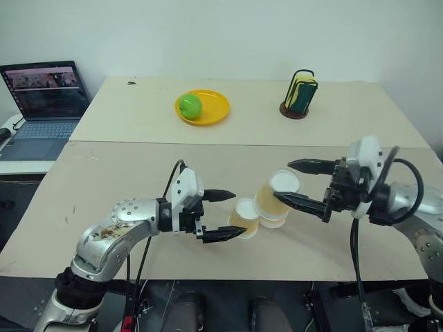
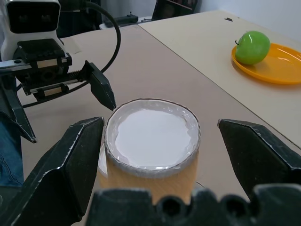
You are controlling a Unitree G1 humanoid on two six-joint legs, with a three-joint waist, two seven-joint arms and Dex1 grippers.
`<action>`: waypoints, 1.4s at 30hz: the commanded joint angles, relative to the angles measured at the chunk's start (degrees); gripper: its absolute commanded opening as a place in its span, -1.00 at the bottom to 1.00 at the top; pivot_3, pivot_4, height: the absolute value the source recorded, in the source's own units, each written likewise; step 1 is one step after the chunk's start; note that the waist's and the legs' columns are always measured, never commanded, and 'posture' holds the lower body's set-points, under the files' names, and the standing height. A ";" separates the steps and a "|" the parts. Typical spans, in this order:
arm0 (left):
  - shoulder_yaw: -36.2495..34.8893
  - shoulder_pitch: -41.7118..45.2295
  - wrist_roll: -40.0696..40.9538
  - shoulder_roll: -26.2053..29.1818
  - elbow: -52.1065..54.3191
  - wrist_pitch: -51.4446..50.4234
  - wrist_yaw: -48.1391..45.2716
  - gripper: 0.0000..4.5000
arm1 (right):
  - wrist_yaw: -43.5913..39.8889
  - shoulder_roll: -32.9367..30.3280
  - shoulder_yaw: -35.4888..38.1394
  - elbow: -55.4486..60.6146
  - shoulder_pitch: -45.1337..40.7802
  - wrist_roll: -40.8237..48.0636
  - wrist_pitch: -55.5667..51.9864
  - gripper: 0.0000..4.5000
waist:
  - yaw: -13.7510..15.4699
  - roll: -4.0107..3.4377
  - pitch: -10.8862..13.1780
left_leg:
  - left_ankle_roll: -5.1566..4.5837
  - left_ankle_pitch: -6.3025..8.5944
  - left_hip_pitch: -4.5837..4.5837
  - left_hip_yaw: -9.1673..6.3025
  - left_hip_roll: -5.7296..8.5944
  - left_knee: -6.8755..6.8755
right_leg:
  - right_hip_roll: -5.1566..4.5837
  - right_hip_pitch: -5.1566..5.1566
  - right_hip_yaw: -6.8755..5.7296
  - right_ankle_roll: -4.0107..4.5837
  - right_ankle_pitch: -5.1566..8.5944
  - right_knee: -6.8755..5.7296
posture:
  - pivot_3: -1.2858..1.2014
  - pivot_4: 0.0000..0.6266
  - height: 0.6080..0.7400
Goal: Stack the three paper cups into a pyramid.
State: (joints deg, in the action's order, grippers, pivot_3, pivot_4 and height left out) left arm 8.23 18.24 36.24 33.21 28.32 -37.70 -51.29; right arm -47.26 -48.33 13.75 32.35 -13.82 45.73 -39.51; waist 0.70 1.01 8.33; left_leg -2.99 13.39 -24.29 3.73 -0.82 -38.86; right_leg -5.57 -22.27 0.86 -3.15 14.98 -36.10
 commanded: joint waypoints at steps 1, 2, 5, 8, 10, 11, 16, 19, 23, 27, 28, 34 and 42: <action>-0.77 1.09 1.44 -0.16 1.98 -0.07 -0.06 1.00 | 0.19 -1.45 4.06 3.28 1.19 2.81 -0.71 1.00 | 0.04 0.00 0.00 | 0.00 0.00 0.00 0.00 0.00 0.00 | 0.00 0.00 0.00 0.00 0.00 0.00 | 0.03 -0.52 0.93; -0.79 1.11 1.50 -0.16 1.99 -0.14 -0.03 1.00 | 0.29 -1.72 4.82 3.65 1.53 3.49 -0.88 1.00 | -0.01 0.00 0.00 | 0.00 0.00 0.00 0.00 0.00 0.00 | -0.01 0.01 -0.01 0.00 0.00 0.00 | 0.03 -0.52 0.93; -0.80 1.04 1.63 -0.15 2.03 -0.22 0.06 1.00 | 0.31 -2.56 7.66 3.57 2.69 4.93 -1.27 1.00 | -0.02 0.00 0.00 | 0.00 0.00 0.00 0.00 0.00 0.00 | -0.01 0.01 0.00 0.00 0.00 -0.01 | 0.03 -0.52 0.93; -0.91 0.86 1.53 -0.07 2.07 -0.07 0.45 1.00 | -0.76 -3.30 12.78 0.87 4.89 6.24 -1.27 1.00 | 0.08 0.01 0.01 | 0.00 0.00 0.01 0.00 0.00 0.00 | -0.01 0.01 0.00 0.00 0.00 0.00 | 0.03 -0.52 0.93; -1.45 0.48 1.67 0.07 2.14 -0.09 1.03 1.00 | -1.75 -4.48 17.21 -3.97 6.25 4.42 -0.14 1.00 | 0.14 0.01 0.01 | -0.01 0.01 -0.01 0.00 0.00 0.00 | -0.02 0.02 -0.01 0.00 0.00 0.02 | 0.03 -0.52 0.93; -1.81 0.22 1.63 0.22 2.24 -0.11 1.47 1.00 | -2.39 -5.19 19.27 -6.81 6.95 3.10 0.77 1.00 | 0.15 0.01 0.01 | -0.02 0.01 -0.01 0.00 0.01 0.00 | -0.03 0.03 -0.01 0.00 0.00 0.03 | 0.03 -0.52 0.93; -6.35 -1.99 2.90 2.03 2.86 -1.42 4.16 1.00 | -0.53 -8.22 21.13 -20.25 7.35 -7.35 6.39 1.00 | -0.02 0.01 0.01 | -0.03 0.02 0.02 0.03 0.04 -0.01 | -0.04 0.05 0.01 0.00 0.00 0.02 | 0.03 -0.52 0.93; -12.90 -3.72 4.04 3.94 1.48 -3.09 7.24 1.00 | 7.46 -7.74 19.23 -27.39 4.37 -15.18 9.29 1.00 | -0.59 0.00 0.00 | -0.03 0.01 0.05 0.05 -0.01 0.01 | 0.05 0.01 0.07 0.00 0.00 -0.01 | 0.03 -0.52 0.93; -20.57 -4.73 0.39 3.14 -3.17 -2.52 15.94 1.00 | 19.89 -4.07 17.25 -34.36 -0.50 -22.91 10.93 1.00 | -0.74 -0.01 0.00 | 0.03 -0.02 0.09 0.08 -0.01 0.01 | 0.06 -0.01 0.09 0.00 0.00 -0.08 | 0.03 -0.52 0.93; -25.43 -3.62 -11.03 -1.90 -10.53 4.17 32.74 1.00 | 29.61 3.42 16.43 -38.14 -2.64 -27.82 15.74 1.00 | -0.64 -0.01 0.00 | 0.03 -0.02 0.08 0.09 0.03 0.02 | 0.07 0.00 0.09 -0.02 -0.01 -0.04 | 0.03 -0.52 0.93; -27.03 -3.77 -13.36 -3.73 -12.29 6.69 36.46 1.00 | 30.73 6.11 16.87 -38.24 -2.94 -27.33 17.13 1.00 | -0.55 0.01 0.01 | 0.03 -0.02 0.09 0.08 0.03 0.03 | 0.07 0.04 0.09 -0.03 -0.01 -0.01 | 0.03 -0.52 0.93; -32.09 -6.30 -19.51 -10.88 -18.22 16.22 46.78 1.00 | 23.98 17.39 18.61 -33.49 0.89 -18.18 21.65 1.00 | -0.21 0.00 0.01 | 0.03 -0.01 -0.02 0.09 0.06 0.12 | -0.06 -0.04 0.06 -0.08 -0.05 0.00 | 0.03 -0.52 0.93; -35.09 -5.66 -22.13 -12.67 -29.97 26.98 50.13 1.00 | 22.20 20.63 15.32 -29.57 5.27 -18.21 23.27 1.00 | -0.21 -0.01 0.00 | 0.04 0.01 0.08 0.08 0.06 0.13 | -0.50 -0.05 -0.02 -0.03 -0.09 -0.06 | 0.03 -0.52 0.93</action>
State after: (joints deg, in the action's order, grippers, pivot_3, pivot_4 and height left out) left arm -25.99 11.39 15.13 20.36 -1.46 -13.37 -1.68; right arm -25.11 -27.30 29.42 -1.04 -8.28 27.80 -18.23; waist 0.49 1.00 8.33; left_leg -2.94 13.40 -24.20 3.80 -0.76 -38.73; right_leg -6.16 -22.31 0.84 -3.18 14.89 -36.16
